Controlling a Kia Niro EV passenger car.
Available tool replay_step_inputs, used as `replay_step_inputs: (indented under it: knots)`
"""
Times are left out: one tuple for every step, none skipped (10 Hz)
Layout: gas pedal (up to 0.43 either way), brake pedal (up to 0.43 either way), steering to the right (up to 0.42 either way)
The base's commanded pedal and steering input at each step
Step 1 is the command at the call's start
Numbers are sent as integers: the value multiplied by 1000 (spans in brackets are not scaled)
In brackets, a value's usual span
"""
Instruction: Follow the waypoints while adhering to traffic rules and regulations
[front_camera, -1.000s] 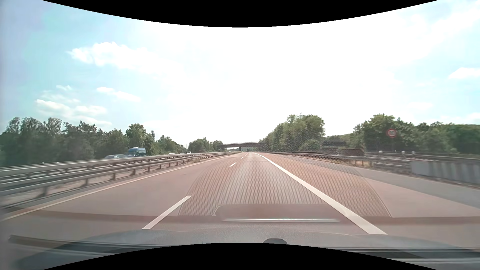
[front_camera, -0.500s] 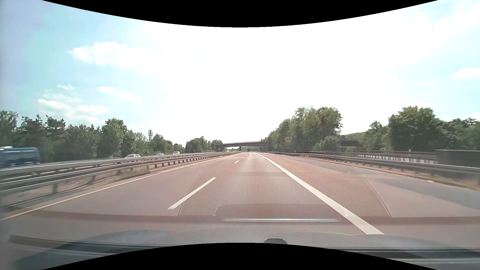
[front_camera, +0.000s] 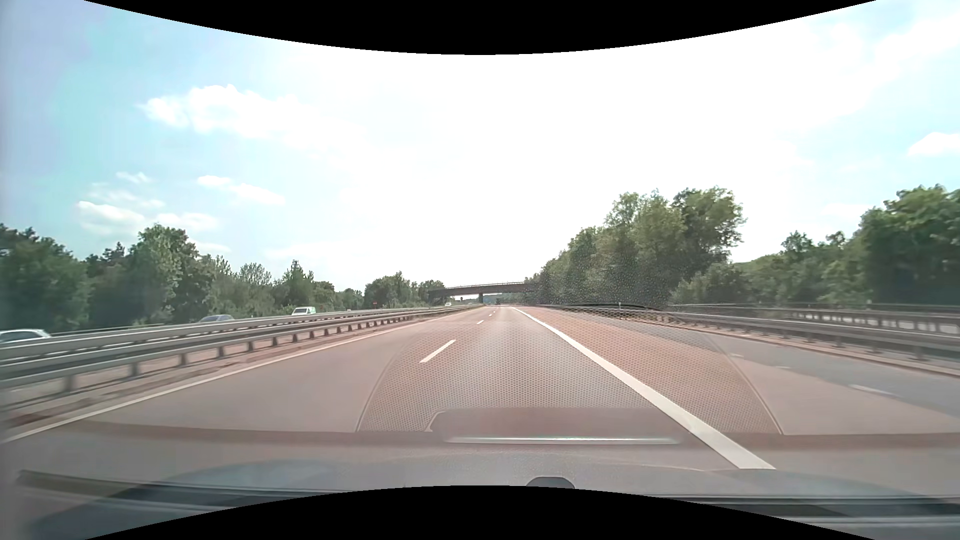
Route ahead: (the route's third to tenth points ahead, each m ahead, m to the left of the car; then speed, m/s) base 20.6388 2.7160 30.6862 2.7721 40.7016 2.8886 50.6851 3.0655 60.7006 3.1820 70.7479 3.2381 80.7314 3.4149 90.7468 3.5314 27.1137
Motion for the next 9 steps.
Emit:
replay_step_inputs:
  knots:
    - [157, 0, -7]
    - [157, 0, -7]
    - [157, 0, -6]
    - [157, 0, -6]
    - [157, 0, -5]
    - [157, 0, -5]
    - [157, 0, -6]
    - [157, 0, -5]
    - [157, 0, -6]
